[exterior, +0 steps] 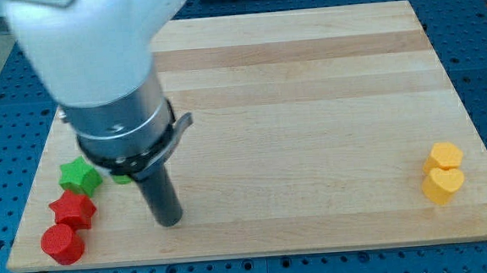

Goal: Push the green circle into the green star

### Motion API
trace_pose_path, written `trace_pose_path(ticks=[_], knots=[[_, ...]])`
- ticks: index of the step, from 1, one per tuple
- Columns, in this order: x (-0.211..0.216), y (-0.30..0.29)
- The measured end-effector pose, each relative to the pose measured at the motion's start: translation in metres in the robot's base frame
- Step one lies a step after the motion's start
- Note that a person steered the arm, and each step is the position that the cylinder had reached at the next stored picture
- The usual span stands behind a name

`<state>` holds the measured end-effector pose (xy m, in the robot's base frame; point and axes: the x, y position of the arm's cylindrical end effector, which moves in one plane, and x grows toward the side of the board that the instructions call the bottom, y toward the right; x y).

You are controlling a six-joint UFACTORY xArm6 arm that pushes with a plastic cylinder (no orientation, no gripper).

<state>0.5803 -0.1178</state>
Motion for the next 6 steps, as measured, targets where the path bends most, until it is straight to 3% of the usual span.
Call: trace_pose_path(ticks=[1,3,5,6], knots=[[-0.001,0.000],[-0.085,-0.028],[-0.095,-0.062],[-0.114,-0.046]])
